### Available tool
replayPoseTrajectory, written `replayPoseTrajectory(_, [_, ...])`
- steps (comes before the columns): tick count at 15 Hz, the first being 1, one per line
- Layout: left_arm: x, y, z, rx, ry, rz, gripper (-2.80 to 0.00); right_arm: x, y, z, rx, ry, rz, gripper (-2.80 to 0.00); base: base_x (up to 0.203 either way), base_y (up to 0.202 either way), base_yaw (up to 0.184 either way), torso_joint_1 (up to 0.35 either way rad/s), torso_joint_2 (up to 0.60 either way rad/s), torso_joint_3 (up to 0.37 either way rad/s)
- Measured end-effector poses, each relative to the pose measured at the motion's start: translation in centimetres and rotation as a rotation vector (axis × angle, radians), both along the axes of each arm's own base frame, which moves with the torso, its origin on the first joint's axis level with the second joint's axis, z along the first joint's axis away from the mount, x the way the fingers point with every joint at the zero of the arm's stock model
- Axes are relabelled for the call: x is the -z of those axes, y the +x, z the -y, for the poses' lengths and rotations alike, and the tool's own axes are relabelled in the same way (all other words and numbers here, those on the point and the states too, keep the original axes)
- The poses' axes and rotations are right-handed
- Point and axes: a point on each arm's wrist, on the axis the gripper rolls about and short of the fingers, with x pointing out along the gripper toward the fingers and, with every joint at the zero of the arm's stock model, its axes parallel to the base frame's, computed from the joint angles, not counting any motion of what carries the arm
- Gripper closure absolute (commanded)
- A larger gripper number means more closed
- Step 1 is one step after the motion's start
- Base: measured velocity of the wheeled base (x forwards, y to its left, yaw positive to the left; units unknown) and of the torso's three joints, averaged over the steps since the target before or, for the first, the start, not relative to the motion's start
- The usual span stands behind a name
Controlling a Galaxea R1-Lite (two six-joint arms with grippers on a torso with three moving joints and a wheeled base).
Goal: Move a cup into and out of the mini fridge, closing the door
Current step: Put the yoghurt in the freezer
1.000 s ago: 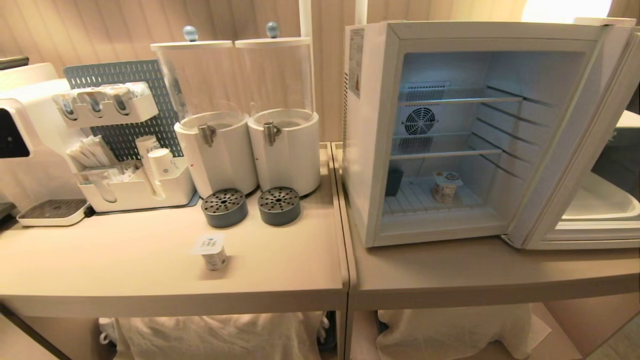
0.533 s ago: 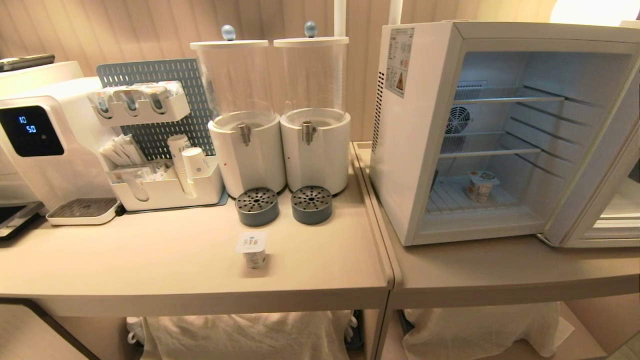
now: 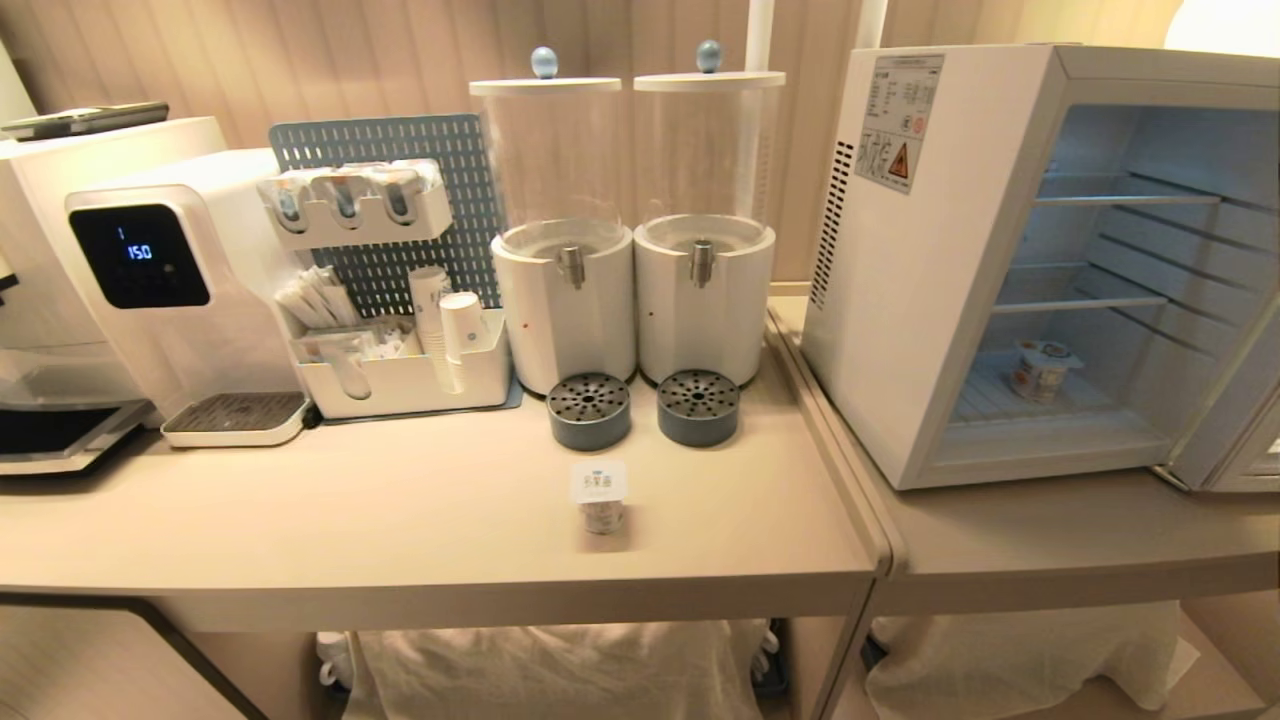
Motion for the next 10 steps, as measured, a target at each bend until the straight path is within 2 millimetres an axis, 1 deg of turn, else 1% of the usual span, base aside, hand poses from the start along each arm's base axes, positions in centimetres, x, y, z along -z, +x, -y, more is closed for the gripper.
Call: replayPoseTrajectory(10, [0.00,0.00,0.00,0.000,0.000,0.000,0.00,-0.01,0.00,0.00,0.001,0.003,0.001,0.00,0.000,0.192,0.001,0.001,0.00,0.002])
